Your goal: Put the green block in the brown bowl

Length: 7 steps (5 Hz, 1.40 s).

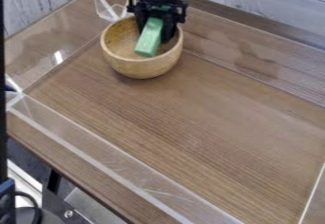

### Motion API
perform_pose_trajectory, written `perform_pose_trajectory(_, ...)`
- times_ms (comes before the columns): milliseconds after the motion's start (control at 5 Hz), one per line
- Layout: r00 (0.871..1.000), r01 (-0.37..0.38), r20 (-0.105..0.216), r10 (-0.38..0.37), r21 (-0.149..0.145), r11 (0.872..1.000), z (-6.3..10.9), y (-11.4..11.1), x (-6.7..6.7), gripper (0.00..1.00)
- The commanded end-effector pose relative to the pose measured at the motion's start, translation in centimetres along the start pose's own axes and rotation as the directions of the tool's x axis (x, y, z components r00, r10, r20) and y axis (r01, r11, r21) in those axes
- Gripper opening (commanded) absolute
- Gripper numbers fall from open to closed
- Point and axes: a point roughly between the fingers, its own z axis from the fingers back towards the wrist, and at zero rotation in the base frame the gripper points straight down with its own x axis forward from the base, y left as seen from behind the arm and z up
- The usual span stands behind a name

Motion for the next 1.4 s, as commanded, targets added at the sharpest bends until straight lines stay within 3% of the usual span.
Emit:
perform_pose_trajectory(0, 0.997, -0.027, 0.066, 0.026, 0.006, 1.000, 2.5, 0.4, 0.2, 0.00)
perform_pose_trajectory(400, 0.997, -0.056, 0.061, 0.058, -0.033, 0.998, 0.7, 0.3, -0.3, 0.00)
perform_pose_trajectory(800, 0.996, -0.073, 0.052, 0.072, 0.026, 0.997, -0.7, 0.1, 0.0, 0.00)
perform_pose_trajectory(1200, 0.996, -0.086, 0.032, 0.086, 0.000, 0.996, -2.0, 0.3, -0.1, 0.00)
